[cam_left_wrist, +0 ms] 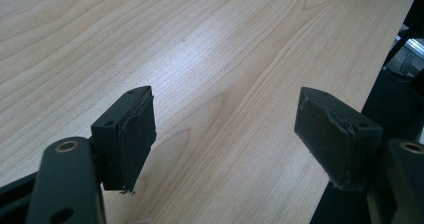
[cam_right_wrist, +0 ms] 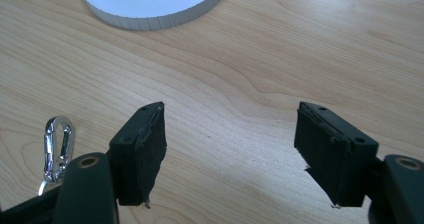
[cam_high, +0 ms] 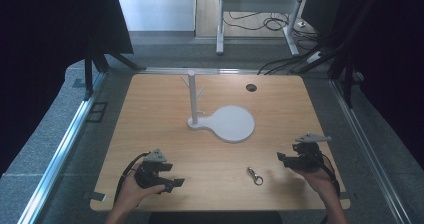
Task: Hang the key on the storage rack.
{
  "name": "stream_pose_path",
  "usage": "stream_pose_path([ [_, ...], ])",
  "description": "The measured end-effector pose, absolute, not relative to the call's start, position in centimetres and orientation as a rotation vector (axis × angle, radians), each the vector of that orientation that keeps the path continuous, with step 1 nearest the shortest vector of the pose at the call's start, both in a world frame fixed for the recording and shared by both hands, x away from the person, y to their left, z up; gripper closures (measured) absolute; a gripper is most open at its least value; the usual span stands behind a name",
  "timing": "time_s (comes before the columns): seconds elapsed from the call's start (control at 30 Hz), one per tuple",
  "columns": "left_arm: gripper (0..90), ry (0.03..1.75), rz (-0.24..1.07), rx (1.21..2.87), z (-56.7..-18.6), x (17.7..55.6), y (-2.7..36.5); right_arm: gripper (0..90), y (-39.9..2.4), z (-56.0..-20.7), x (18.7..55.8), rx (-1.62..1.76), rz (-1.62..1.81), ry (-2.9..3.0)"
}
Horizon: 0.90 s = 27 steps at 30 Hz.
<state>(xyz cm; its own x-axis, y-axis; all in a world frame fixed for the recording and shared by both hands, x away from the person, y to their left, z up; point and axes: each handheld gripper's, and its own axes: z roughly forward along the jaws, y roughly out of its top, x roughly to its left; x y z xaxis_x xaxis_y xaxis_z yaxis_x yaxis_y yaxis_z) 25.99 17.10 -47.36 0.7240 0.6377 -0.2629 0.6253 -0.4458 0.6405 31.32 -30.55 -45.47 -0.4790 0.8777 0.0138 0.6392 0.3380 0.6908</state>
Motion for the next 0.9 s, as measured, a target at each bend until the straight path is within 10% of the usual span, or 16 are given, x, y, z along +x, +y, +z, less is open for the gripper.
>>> stream_pose_path([
  [0.9,24.8,0.938,0.027,2.164,-46.8,25.4,17.2,43.3,-27.3,-41.3,32.2,1.191,0.727,2.515],
])
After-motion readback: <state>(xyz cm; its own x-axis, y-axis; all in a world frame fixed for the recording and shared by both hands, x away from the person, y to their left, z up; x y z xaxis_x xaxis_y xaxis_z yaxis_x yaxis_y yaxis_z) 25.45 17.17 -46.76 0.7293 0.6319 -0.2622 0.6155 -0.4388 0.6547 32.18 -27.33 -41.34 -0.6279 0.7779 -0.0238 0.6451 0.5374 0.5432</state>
